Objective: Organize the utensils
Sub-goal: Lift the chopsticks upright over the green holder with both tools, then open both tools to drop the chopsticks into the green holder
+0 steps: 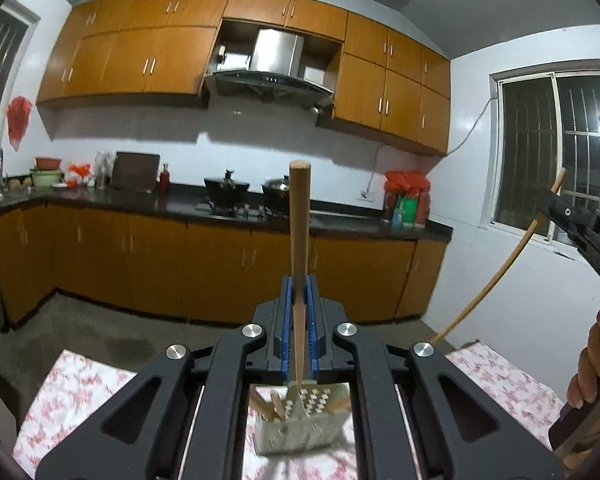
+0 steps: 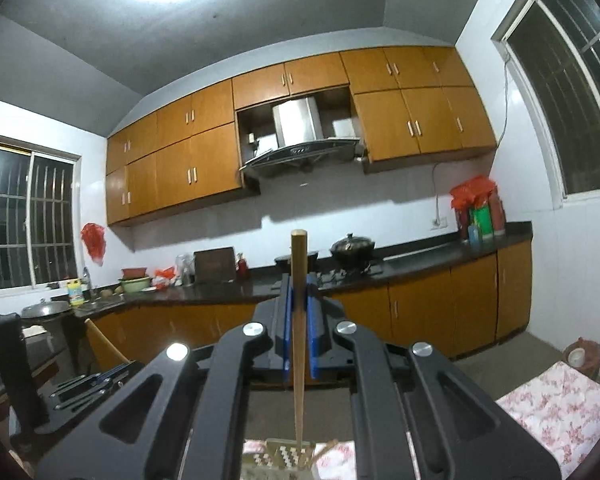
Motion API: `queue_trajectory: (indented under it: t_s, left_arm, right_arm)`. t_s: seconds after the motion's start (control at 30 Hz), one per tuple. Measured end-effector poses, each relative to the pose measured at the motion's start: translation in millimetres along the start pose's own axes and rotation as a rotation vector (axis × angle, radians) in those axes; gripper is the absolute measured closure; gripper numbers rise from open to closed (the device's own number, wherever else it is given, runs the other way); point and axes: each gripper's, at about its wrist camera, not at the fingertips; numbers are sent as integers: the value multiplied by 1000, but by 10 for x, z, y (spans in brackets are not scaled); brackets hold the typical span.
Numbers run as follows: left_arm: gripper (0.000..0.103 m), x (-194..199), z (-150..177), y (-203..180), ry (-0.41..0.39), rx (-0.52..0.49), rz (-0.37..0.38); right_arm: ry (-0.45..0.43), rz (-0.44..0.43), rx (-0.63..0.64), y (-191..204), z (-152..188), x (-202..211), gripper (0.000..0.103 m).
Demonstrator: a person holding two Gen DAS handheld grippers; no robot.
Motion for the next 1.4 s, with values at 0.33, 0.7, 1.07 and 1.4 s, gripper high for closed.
queue_trajectory:
  t_s: [0.33, 0.7, 1.07, 1.4]
  left_arm:
    - [96, -365, 345, 92, 53, 14, -24]
    - [96, -519, 581, 100, 131, 13, -4]
    - [66, -420, 509, 232, 146, 56, -20]
    - [19, 219, 509, 396, 66, 64, -96]
  right_arm:
    - [50, 11, -8, 39, 598, -666, 95]
    - [183, 19, -27, -1, 1105, -973, 94]
    - [194, 31, -31, -59, 1078, -674, 62]
    - [172, 107, 23, -79, 1161, 54, 11]
Point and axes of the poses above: each gripper's, at about its wrist camera, not at the fingertips, and x roughly against the way its jaws point, y to its left, z to its underside
